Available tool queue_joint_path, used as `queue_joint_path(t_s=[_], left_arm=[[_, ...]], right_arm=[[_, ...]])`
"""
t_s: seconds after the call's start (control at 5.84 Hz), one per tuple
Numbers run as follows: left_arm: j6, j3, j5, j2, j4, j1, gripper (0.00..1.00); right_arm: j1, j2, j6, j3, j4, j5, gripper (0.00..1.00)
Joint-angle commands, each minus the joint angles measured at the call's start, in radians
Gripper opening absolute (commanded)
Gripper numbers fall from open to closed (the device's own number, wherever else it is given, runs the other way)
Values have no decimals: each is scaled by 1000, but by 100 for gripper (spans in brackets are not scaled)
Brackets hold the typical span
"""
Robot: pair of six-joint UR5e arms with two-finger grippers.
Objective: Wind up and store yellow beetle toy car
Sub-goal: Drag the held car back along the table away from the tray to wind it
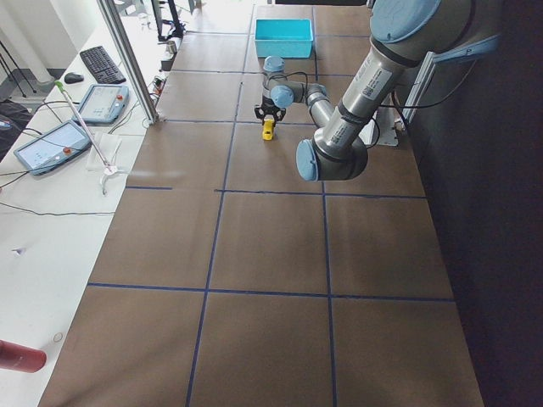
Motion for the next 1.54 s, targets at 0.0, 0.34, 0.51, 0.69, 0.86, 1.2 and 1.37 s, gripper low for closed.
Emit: queue_joint_path(t_s=[0.0, 0.34, 0.51, 0.69, 0.86, 1.2, 1.37], left_arm=[[2, -8, 3, 10, 0, -3, 0], [28, -10, 3, 22, 0, -3, 0], [28, -10, 3, 23, 0, -7, 0], [30, -12, 2, 25, 0, -15, 0], [30, -31, 2, 52, -16, -15, 0], [30, -41, 2, 66, -25, -15, 0], [30, -51, 2, 86, -37, -16, 0]], right_arm=[[-1, 1, 0, 5, 0, 0, 100], [-1, 15, 0, 6, 0, 8, 100], [-1, 15, 0, 6, 0, 8, 100], [0, 15, 0, 6, 0, 8, 100], [0, 15, 0, 6, 0, 10, 100], [0, 15, 0, 8, 0, 11, 100], [0, 15, 0, 8, 0, 11, 100]])
